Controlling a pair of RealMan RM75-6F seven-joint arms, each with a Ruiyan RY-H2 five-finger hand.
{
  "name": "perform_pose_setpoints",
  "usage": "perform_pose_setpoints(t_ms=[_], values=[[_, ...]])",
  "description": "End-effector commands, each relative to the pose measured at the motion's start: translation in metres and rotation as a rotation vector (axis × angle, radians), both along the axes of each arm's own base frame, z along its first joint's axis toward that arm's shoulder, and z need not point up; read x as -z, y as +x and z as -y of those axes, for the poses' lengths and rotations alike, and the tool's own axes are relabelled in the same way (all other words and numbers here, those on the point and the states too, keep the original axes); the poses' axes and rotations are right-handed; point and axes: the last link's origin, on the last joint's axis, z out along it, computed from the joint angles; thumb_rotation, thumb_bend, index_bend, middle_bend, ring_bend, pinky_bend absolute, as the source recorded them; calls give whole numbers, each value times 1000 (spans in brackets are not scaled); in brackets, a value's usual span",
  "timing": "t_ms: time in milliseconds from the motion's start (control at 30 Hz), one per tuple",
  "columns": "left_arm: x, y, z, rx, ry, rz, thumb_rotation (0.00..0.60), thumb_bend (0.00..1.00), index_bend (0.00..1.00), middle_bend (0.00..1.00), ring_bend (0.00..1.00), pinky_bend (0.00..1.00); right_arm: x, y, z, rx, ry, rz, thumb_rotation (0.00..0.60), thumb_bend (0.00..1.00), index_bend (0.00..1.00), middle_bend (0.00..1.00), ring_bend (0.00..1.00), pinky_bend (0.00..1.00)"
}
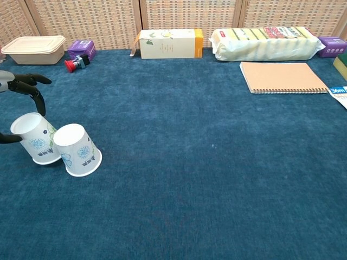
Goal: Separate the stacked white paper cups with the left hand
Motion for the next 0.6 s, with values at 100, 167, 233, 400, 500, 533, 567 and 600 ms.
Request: perform_pose_setpoints(t_ms=[100,167,233,400,500,533,567,600], values=[[4,3,0,-5,-4,-13,600,233,365,0,0,0,-1,0,-1,-1,-1,3,600,146,95,0,0,0],[5,3,1,-12,-3,-25,600,233,365,0,0,0,-1,0,-1,-1,-1,5,600,146,95,0,0,0],[5,3,0,-19,1,-32,600,232,362,0,0,0,-1,0,-1,-1,-1,6,600,146,95,0,0,0],[4,3,1,-33,4,-45,600,219,167,0,0,0,-2,0,-1,-1,0,7,600,146,95,0,0,0],[3,3,1,-35,6,-40,600,204,14,0,0,0,-2,0,-1,-2,-1,8,600,147,95,0,0,0],[2,4,2,-35,5,-36,600,199,1,0,0,0,-2,1,-1,-3,-1,9,600,147,95,0,0,0],[1,4,2,-36,4,-29,600,193,0,0,0,0,-2,1,-1,-4,-1,9,600,147,95,0,0,0],[-1,5,3,-36,5,-19,600,187,0,0,0,0,-2,1,-1,-3,-1,10,600,146,95,0,0,0]])
